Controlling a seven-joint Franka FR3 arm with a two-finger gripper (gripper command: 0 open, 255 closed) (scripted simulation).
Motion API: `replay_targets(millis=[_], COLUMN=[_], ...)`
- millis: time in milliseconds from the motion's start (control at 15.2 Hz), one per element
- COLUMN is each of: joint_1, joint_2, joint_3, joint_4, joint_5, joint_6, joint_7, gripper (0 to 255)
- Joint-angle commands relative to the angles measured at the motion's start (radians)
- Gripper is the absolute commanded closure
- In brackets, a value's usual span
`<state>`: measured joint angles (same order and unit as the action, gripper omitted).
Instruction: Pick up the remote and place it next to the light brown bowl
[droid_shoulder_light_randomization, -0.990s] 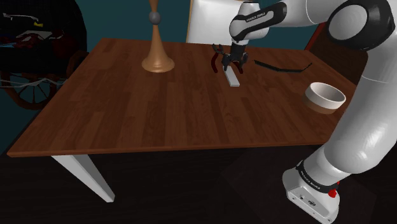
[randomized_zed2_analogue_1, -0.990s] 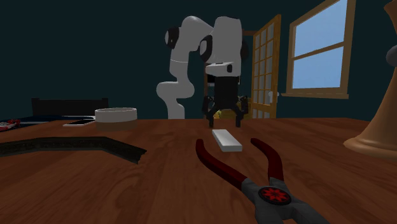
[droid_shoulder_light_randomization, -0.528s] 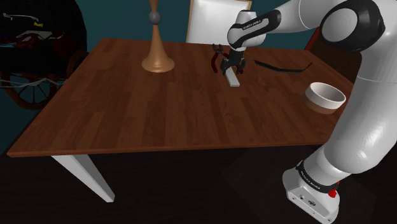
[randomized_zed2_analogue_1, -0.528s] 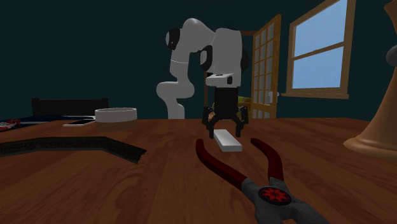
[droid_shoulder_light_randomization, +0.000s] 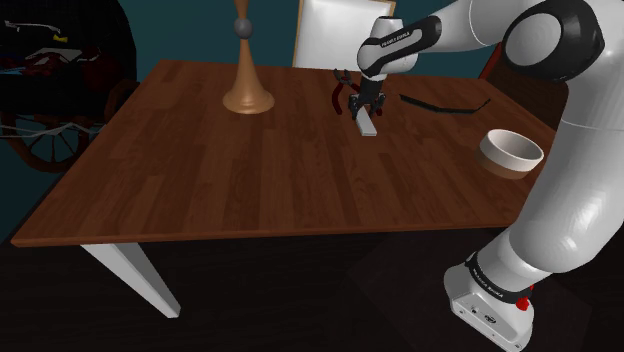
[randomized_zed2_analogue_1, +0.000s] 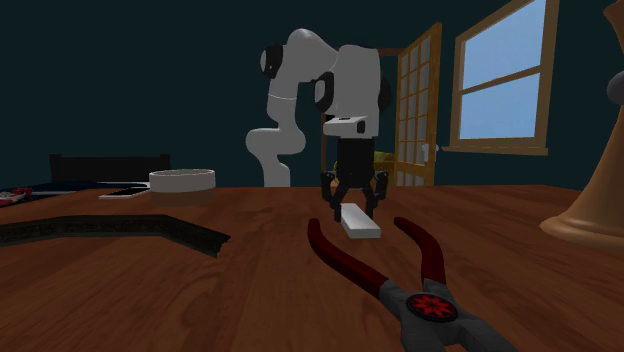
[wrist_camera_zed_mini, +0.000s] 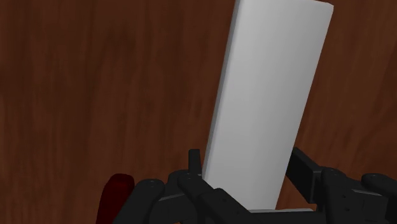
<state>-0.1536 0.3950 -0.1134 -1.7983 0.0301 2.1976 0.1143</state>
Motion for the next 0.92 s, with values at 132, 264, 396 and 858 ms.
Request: replay_targets(millis=[132, 264, 396, 858], joint_1=[0.0, 0.0, 0.0, 0.002], joint_2=[0.0, 0.0, 0.0, -0.037], joint_3=[0.0, 0.0, 0.0, -0.002], joint_4=[0.0, -0.001, -0.001, 0.03], joint_5=[0.0, 0.0, 0.0, -0.005], joint_6=[0.0, 0.0, 0.0, -0.067], joint_7=[0.0, 0.0, 0.0, 0.002], gripper=[255, 255, 255, 255])
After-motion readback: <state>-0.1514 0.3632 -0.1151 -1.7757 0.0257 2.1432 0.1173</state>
